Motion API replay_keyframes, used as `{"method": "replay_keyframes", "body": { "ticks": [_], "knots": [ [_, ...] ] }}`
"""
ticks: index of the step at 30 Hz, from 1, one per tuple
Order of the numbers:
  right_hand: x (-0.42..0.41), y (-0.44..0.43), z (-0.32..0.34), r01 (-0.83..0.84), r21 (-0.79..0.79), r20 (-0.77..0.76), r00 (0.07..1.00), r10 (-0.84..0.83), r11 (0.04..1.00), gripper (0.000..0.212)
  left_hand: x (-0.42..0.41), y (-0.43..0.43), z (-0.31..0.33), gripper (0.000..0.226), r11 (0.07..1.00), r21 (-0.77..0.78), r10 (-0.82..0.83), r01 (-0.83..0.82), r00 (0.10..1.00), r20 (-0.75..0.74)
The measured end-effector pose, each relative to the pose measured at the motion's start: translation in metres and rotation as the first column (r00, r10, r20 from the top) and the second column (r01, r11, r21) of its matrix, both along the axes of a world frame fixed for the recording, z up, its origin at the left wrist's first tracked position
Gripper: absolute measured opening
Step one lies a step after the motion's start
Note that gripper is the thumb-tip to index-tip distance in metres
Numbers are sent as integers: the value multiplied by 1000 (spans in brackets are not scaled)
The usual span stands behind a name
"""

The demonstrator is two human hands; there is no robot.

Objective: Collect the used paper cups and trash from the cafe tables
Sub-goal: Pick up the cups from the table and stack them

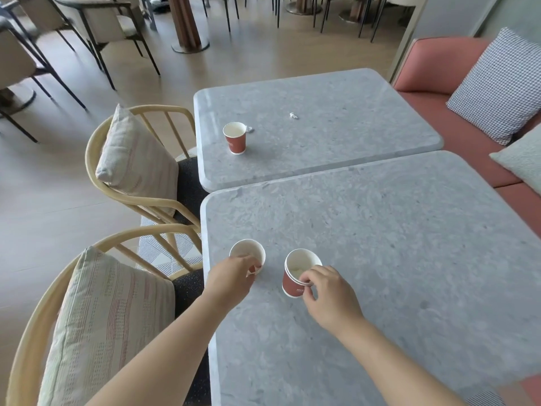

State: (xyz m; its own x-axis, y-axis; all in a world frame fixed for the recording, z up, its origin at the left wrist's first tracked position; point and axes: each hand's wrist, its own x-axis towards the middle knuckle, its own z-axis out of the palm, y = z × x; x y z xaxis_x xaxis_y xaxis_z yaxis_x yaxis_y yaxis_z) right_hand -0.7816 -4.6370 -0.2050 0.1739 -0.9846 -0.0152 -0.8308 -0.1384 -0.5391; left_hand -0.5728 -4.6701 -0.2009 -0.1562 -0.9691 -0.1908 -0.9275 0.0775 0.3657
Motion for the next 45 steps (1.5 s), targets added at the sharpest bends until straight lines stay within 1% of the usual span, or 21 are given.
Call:
{"method": "replay_keyframes", "body": {
  "ticks": [5, 9, 11, 17, 21, 24, 29, 33, 36, 38, 40, 45],
  "knots": [
    [-3, 2, -6, -23, 28, -4, 1000, 23, 999, 14, -11, 7, -5, 23, 1000, 11, -28, 28, 999, 22],
    [-3, 6, -13, -68, 107, -10, 998, 70, 992, 16, -12, 15, -4, 28, 1000, 20, 9, -10, 998, 64],
    [-3, 7, -13, -81, 111, -15, 996, 84, 990, 15, -12, 20, -1, 28, 999, 21, 25, -26, 997, 76],
    [-4, 9, 0, -119, 17, 69, 991, 118, 993, 7, -7, 42, 12, 22, 994, -43, 105, -105, 994, 14],
    [-3, 18, 15, -169, -108, 141, 973, 184, 980, 15, 2, 72, 18, 26, 988, -61, 143, -145, 989, -39],
    [11, 24, 23, -211, -132, 143, 963, 229, 969, 19, 13, 99, 21, 26, 982, -65, 176, -179, 983, -47],
    [57, 43, 32, -333, -111, 140, 928, 346, 936, 17, 41, 137, 25, 24, 958, -105, 262, -267, 963, -59],
    [104, 68, 39, -417, -122, 123, 894, 430, 901, 17, 81, 175, 30, 29, 947, -167, 269, -273, 962, -47],
    [146, 98, 43, -476, -119, 118, 865, 488, 872, 17, 120, 212, 35, 32, 931, -192, 310, -311, 950, -34],
    [176, 122, 44, -516, -120, 109, 842, 528, 848, 16, 148, 240, 38, 32, 920, -192, 338, -342, 940, -52],
    [208, 146, 43, -552, -108, 91, 823, 561, 827, 17, 176, 269, 41, 29, 903, -183, 377, -388, 922, -94],
    [300, 211, 42, -630, -102, 93, 765, 638, 770, 18, 255, 348, 43, 23, 851, -176, 485, -495, 869, -98]
  ]
}}
